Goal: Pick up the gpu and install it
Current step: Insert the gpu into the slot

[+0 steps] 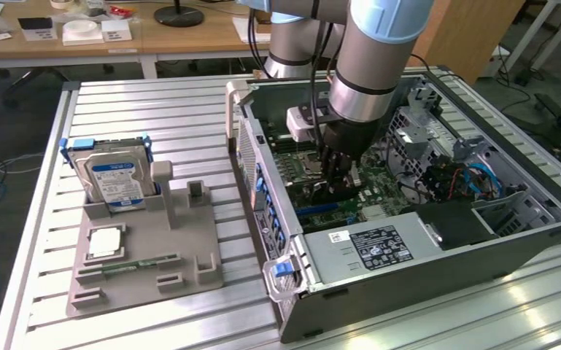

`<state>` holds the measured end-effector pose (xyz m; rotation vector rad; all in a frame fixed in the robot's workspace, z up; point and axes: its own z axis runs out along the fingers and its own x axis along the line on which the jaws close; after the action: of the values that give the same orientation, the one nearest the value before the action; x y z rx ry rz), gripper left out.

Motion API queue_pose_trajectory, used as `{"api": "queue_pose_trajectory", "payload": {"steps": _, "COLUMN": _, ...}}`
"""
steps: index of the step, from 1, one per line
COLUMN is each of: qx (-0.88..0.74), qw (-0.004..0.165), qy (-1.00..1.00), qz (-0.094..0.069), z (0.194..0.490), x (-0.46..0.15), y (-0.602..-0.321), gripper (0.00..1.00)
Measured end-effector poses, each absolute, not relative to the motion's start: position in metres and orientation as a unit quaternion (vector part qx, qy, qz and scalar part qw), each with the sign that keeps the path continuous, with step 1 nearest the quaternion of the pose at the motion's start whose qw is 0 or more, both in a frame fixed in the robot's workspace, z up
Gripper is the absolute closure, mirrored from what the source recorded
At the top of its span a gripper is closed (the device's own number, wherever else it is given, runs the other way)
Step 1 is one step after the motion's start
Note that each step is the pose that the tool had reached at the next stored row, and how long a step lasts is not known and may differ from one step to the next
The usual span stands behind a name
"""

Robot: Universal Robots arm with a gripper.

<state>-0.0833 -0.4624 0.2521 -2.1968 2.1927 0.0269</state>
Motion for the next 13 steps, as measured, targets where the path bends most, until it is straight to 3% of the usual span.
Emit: {"api": "queue_pose_trajectory", "payload": {"steps": 13, "qx": -0.708, "qw": 0.019, "qy": 0.706, "qz": 0.009, "z": 0.248, "x": -0.0833, "y": -0.4626, "gripper": 0.73}}
